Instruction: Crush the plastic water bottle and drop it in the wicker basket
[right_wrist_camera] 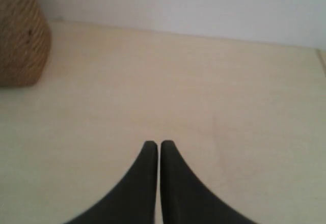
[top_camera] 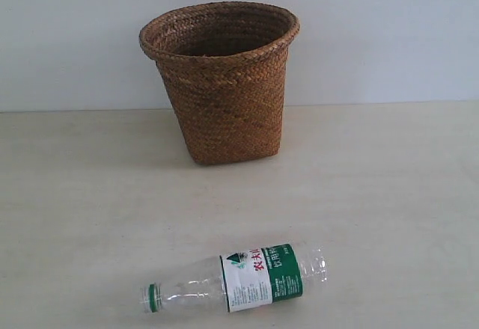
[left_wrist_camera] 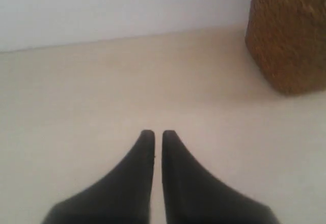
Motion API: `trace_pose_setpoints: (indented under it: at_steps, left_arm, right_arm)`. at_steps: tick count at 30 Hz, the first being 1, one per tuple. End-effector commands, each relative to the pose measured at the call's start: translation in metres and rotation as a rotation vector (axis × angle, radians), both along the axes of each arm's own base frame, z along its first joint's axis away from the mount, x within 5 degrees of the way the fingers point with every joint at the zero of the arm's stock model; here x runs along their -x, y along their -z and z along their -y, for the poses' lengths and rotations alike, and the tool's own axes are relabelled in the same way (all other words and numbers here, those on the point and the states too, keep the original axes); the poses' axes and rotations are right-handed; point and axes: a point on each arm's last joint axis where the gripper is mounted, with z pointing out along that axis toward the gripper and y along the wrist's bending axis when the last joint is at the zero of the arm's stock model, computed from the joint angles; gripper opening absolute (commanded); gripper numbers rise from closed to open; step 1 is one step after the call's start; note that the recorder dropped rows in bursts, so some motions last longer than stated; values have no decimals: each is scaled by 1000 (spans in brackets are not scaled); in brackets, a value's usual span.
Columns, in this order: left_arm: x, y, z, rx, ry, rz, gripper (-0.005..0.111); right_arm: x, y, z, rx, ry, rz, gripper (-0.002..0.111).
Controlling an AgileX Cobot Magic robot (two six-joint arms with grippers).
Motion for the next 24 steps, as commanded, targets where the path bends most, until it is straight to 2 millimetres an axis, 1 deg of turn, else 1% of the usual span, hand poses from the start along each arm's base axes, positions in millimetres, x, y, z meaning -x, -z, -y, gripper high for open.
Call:
trace_pose_setpoints:
  at_steps: [1,2,5,6,7,8,9,12,14,18,21,22,24]
  left_arm:
    - [-11,7,22,-129,194,-209,4]
    - [-12,9,27,-135,234,-224,4]
    - [-15,16,51,-133,465,-285,4]
    - [-14,21,60,-142,577,-322,4]
    - [-12,27,67,-156,692,-369,4]
    - [-12,30,71,-158,733,-391,4]
    - [-12,36,74,-165,773,-424,4]
    - [-11,44,85,-183,844,-466,4]
    - [-6,51,97,-234,967,-485,4]
    - [-4,58,108,-265,1039,-494,4]
    - [-5,66,113,-276,1074,-516,5]
    - [-6,69,115,-270,1086,-523,6]
    - [-7,77,118,-276,1128,-532,16]
  right_arm:
    - [-14,9,-14,-24,-207,-200,0]
    - [-16,12,-16,-30,-251,-229,0]
    - [-19,22,-29,-63,-419,-287,0]
    - [-20,25,-34,-55,-468,-297,0]
    - [-23,30,-44,-42,-522,-311,0]
    - [-23,33,-51,-33,-555,-317,0]
    - [-25,37,-67,-9,-620,-313,0]
    - [-27,46,-96,37,-737,-306,0]
    - [-25,59,-121,102,-893,-318,0]
    - [-25,78,-143,148,-1015,-352,0]
    - [-28,92,-154,169,-1064,-376,0]
    - [-29,95,-155,176,-1079,-382,0]
    - [-32,103,-157,200,-1121,-388,0]
